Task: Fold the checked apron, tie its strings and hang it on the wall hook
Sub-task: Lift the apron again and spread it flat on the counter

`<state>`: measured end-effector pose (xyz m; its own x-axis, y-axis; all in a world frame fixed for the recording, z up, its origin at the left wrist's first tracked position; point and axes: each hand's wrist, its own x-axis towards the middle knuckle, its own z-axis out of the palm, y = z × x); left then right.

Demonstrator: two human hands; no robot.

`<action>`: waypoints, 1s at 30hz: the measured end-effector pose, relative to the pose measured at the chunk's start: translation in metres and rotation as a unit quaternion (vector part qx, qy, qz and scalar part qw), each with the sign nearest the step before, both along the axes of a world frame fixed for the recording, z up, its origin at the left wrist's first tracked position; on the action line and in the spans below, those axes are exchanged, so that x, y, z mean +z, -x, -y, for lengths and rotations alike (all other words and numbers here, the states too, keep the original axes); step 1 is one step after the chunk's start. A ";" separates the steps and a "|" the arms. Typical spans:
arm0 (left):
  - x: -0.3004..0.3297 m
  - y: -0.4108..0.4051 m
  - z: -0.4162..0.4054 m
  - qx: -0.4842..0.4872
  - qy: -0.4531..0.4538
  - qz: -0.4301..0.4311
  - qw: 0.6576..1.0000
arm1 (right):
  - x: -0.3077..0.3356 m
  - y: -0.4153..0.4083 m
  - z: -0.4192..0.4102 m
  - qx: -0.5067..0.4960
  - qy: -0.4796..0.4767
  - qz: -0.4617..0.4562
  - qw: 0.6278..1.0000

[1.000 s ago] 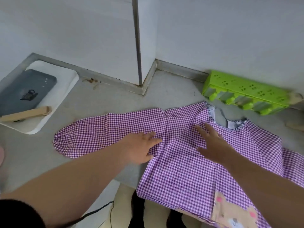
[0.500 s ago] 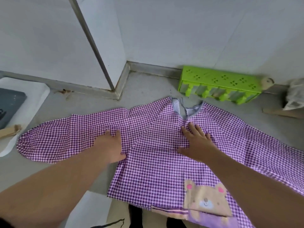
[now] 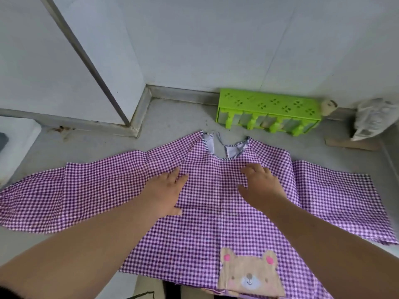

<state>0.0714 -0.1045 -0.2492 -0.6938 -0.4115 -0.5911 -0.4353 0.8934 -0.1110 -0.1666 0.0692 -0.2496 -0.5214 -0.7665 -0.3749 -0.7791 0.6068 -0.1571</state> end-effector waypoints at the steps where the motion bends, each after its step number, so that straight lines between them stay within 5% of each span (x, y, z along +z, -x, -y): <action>1: -0.003 0.002 0.000 0.006 0.004 0.012 1.000 | 0.000 0.004 0.009 0.004 0.018 0.009 1.000; 12: -0.019 -0.001 0.009 0.075 -0.030 0.046 0.996 | 0.008 0.025 0.147 0.023 0.039 0.099 0.994; 19: -0.022 -0.005 0.011 0.072 -0.030 0.049 0.996 | 0.003 0.030 0.163 0.161 -0.011 0.058 0.985; 22: -0.023 -0.006 0.013 0.075 -0.031 0.052 0.995 | 0.004 0.032 0.163 0.099 0.027 0.147 0.984; 27: -0.022 -0.005 0.015 0.074 -0.029 0.056 0.995 | -0.004 0.041 0.166 -0.058 0.142 0.348 0.925; 30: -0.022 -0.006 0.016 0.078 -0.030 0.057 0.995 | -0.004 0.044 0.159 -0.070 0.096 0.346 0.931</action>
<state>0.0769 -0.1201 -0.2712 -0.5517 -0.4705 -0.6886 -0.5568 0.8225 -0.1158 -0.2108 -0.0893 -0.2534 -0.3050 -0.7971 -0.5211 -0.3667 0.6033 -0.7082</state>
